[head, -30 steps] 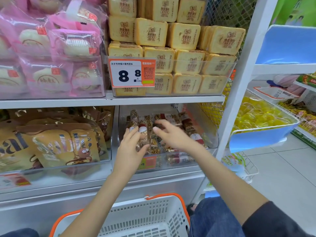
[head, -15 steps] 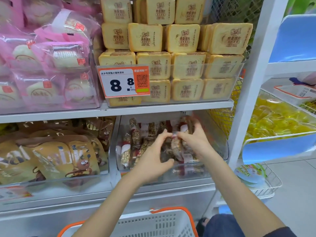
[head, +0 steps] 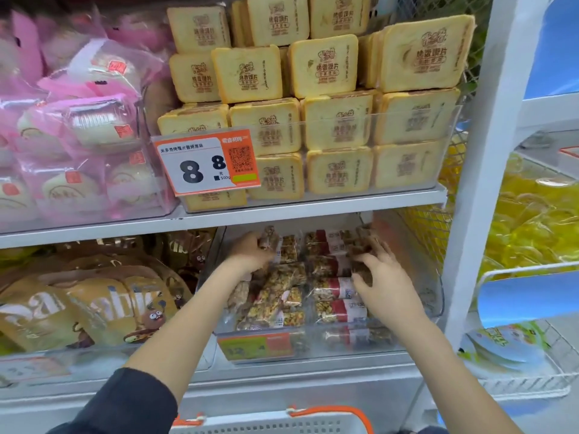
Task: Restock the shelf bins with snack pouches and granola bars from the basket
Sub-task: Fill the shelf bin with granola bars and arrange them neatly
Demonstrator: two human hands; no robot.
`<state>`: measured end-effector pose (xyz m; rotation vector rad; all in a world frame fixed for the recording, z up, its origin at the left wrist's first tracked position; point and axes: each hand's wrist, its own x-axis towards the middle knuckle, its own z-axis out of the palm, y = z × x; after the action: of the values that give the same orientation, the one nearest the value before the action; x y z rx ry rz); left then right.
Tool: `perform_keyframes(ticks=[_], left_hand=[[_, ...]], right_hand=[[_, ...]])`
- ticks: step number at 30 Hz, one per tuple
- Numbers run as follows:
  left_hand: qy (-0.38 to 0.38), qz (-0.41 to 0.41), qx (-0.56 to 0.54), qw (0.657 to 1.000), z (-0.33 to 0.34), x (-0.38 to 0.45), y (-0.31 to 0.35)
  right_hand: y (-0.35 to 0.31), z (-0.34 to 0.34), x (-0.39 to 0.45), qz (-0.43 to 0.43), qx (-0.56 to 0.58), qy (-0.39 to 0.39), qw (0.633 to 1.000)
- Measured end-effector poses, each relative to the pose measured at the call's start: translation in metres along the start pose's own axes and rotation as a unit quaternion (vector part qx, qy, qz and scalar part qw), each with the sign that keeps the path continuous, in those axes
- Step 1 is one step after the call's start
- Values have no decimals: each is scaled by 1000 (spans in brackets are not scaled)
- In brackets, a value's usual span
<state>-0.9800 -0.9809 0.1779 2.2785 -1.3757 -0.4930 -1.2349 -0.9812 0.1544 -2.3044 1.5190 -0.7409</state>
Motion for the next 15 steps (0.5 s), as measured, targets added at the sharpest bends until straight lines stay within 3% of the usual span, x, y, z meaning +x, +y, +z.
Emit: perform_keyframes(ticks=[2,6,9,15], left_hand=[[9,40,-32,999,2,6,-2],[102,117,-34,987,4,13,1],[60,163,20,985,8,24,-6],[-24,122,-57,991,-8,34,-9]], right_hand=[[6,-6,0,33,39,2,999],[13,-11,0,58,70,0,996],[15,-9,-1,43,71,-20,996],[19,-7,-2,22,64,-49,997]])
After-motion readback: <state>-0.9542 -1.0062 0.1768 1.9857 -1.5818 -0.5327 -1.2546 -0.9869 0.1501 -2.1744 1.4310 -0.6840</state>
